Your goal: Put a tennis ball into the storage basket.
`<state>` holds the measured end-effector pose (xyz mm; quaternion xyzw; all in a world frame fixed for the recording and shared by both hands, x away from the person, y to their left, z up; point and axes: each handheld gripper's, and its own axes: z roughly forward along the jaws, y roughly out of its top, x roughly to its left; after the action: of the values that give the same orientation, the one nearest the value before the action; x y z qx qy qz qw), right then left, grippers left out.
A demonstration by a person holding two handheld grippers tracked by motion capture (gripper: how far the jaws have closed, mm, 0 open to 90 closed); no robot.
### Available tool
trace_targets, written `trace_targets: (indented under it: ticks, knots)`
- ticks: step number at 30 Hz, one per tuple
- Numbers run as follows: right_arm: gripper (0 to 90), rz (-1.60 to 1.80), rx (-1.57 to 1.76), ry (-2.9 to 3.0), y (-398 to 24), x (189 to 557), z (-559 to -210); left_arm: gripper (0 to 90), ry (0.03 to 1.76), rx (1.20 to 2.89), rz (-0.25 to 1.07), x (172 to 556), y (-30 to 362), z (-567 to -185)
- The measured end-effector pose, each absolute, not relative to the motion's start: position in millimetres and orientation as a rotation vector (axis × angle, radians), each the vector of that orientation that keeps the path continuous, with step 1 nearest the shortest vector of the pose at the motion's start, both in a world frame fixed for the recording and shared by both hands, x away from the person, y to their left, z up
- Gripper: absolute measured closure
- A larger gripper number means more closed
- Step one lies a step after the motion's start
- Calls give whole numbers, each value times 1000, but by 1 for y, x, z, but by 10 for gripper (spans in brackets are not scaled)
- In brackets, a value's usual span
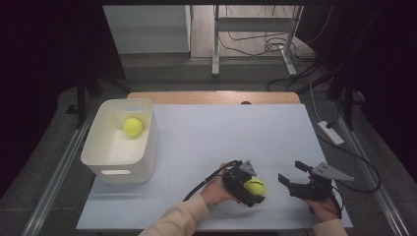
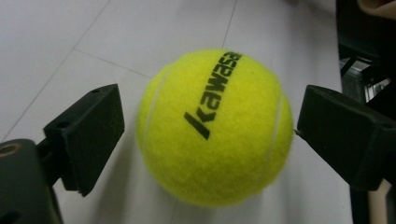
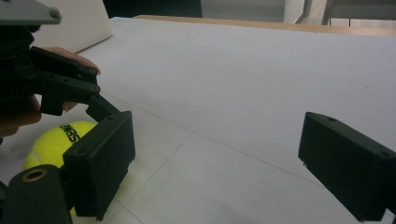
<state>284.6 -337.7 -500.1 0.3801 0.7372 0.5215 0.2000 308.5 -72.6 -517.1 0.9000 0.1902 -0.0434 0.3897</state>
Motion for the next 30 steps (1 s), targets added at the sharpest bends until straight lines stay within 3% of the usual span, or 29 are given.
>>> trace_targets:
  ticks: [4, 30]
  knots:
    - [109, 1458, 1065, 2060, -338, 285, -500, 253, 462, 2316, -66, 306, -75, -517]
    - [109, 1447, 1067, 2067, -338, 285, -502, 265, 480, 2196, 22, 298, -41, -488]
